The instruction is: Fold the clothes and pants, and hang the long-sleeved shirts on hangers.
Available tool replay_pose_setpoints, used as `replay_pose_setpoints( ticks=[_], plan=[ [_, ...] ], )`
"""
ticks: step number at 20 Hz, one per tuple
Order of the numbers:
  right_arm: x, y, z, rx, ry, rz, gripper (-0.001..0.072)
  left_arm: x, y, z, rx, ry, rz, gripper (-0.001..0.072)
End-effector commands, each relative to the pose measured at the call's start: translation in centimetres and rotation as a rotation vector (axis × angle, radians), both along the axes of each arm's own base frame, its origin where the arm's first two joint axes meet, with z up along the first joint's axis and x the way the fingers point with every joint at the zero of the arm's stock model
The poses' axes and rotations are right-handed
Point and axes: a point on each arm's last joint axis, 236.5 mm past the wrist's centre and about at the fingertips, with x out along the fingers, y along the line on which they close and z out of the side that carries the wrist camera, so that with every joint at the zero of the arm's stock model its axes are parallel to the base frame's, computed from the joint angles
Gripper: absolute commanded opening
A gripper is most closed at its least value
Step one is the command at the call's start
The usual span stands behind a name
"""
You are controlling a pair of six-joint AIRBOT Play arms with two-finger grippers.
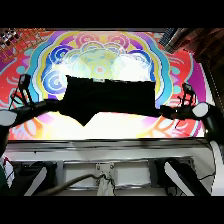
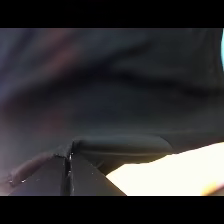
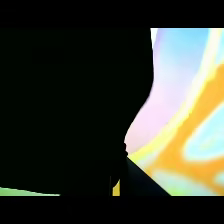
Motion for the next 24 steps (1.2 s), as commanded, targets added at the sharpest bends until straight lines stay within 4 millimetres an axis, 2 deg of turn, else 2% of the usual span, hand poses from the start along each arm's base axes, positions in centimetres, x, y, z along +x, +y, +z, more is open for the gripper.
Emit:
replay_pose_setpoints(
  ticks=[1, 4, 7, 9, 11, 13, 14, 15, 16, 17, 18, 20, 23, 24],
  plan=[
    [5.2, -0.3, 0.4, 0.033, -0.029, 0.007, 0.0033, 5.6, -0.5, 1.5, 0.025, -0.118, -0.006, 0.0002],
    [9.5, -0.5, -0.1, 0.054, -0.019, 0.022, 0.0034, 10.4, 0.0, -0.2, 0.059, -0.105, 0.011, 0.0002],
    [13.4, -1.0, -1.5, 0.063, 0.0, 0.029, 0.0034, 14.4, 0.2, -3.1, 0.069, -0.056, 0.017, 0.0002],
    [15.4, -1.0, -2.7, 0.083, 0.015, 0.025, 0.0035, 16.4, -0.2, -5.5, 0.072, -0.019, 0.012, 0.0002],
    [17.1, -1.3, -3.9, 0.086, 0.017, 0.011, 0.0035, 18.1, 0.6, -7.8, 0.086, -0.003, 0.047, 0.0002],
    [18.3, -1.6, -5.2, 0.093, 0.028, -0.014, 0.0037, 18.8, 1.3, -9.4, 0.095, 0.009, 0.078, 0.0002],
    [18.7, -1.4, -5.7, 0.107, 0.032, -0.02, 0.0129, 18.8, 1.2, -10.0, 0.087, 0.022, 0.083, 0.0003],
    [19.1, -1.1, -5.9, 0.126, 0.026, -0.028, 0.0378, 18.8, 1.1, -10.5, 0.072, 0.035, 0.088, 0.0007],
    [19.4, -1.0, -5.7, 0.132, 0.013, -0.027, 0.0541, 18.8, 0.9, -10.5, 0.058, 0.042, 0.091, 0.007],
    [19.5, -1.0, -5.4, 0.128, -0.002, -0.016, 0.0552, 18.7, 0.6, -10.4, 0.034, 0.05, 0.095, 0.0245],
    [19.4, -1.2, -5.1, 0.113, -0.006, -0.008, 0.0552, 18.7, 0.3, -10.1, 0.008, 0.055, 0.098, 0.035],
    [18.8, -2.8, -4.8, 0.049, 0.0, 0.008, 0.0551, 18.4, 0.4, -9.3, -0.011, 0.056, 0.094, 0.0356],
    [17.0, -5.6, -5.6, 0.024, 0.062, -0.02, 0.0552, 17.9, 0.8, -7.1, -0.069, 0.064, 0.11, 0.0356],
    [16.6, -6.4, -6.0, 0.039, 0.074, -0.046, 0.0552, 17.7, 0.3, -6.3, -0.109, 0.073, 0.108, 0.0356]
  ],
)
